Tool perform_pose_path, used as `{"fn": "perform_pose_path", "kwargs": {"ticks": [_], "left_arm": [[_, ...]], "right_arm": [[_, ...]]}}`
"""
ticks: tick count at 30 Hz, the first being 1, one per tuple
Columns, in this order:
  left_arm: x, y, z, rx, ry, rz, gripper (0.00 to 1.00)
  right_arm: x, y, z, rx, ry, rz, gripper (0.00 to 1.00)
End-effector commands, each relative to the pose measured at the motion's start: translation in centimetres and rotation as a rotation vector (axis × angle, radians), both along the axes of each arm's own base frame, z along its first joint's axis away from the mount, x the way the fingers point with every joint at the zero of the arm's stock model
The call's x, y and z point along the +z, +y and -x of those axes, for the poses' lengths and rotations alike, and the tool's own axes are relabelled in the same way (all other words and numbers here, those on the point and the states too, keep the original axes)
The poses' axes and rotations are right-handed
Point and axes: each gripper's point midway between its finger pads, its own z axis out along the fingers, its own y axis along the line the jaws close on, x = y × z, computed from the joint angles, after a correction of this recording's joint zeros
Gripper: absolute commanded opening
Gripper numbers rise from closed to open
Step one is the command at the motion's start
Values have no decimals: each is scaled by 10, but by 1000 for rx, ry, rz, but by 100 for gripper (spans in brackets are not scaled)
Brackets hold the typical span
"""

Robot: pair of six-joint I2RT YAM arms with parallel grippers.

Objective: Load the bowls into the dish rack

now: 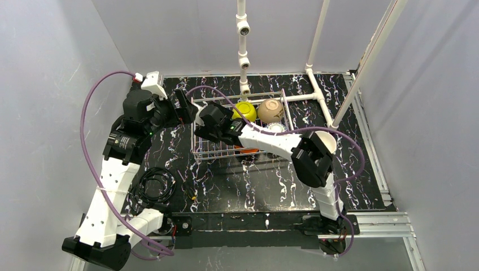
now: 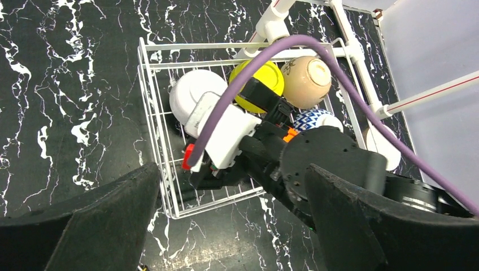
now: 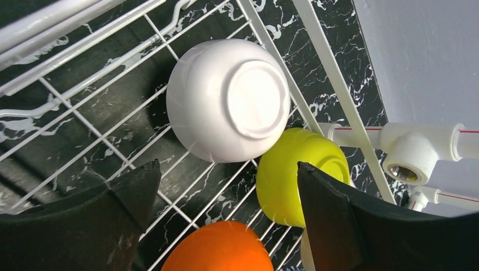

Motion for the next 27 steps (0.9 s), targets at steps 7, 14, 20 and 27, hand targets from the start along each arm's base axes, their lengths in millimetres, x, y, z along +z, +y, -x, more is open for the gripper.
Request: {"fn": "perform_pose_path", "kwargs": {"ticks": [7, 14, 20, 27], "left_arm": [[19, 4, 11, -11, -56, -8, 98], [17, 17, 24, 25, -89, -39, 98], [8, 30, 31, 80, -103, -61, 98], [7, 17, 26, 36, -94, -18, 98]], "right_arm": [[118, -23, 28, -77, 125, -425, 99], [175, -87, 70, -147, 200, -647, 99], [174, -208, 62, -671, 34, -594, 99], [142, -350, 54, -1177, -97, -505, 91]]}}
